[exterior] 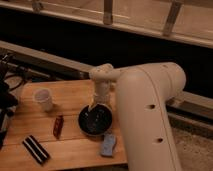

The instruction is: Drag the ceramic bowl in a circle

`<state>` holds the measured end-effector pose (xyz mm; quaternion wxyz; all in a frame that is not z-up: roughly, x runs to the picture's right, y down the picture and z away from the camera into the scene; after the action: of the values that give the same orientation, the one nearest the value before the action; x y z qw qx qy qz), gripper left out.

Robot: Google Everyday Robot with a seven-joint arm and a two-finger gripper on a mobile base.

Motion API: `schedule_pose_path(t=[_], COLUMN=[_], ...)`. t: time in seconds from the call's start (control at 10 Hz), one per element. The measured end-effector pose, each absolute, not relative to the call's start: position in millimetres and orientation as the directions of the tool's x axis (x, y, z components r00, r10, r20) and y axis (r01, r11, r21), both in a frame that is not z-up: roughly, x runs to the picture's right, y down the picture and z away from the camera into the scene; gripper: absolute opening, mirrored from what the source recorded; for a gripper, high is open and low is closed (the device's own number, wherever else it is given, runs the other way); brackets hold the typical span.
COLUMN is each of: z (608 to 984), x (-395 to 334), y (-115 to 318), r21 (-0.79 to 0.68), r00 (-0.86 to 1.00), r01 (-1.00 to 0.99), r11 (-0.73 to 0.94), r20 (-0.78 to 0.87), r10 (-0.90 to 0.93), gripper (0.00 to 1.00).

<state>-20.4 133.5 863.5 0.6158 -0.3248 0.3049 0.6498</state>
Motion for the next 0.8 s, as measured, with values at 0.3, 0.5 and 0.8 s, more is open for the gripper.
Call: schedule_pose_path(t=[0.3,0.5,0.8], z=[862.4,861.3,869.0], x=[-8.0,7.0,23.3], y=[136.3,142.4,163.4], r21=[0.027,0.052,0.077], r00=[-0.056,-0.085,-0.117], r01=[-0.998,-0.996,-0.992], r11=[-0.058,-0.075,-0.1], r20=[-0.813,-0.824,-0.865], r10=[0.58,0.56,0.488], gripper=[0.8,0.8,0.8])
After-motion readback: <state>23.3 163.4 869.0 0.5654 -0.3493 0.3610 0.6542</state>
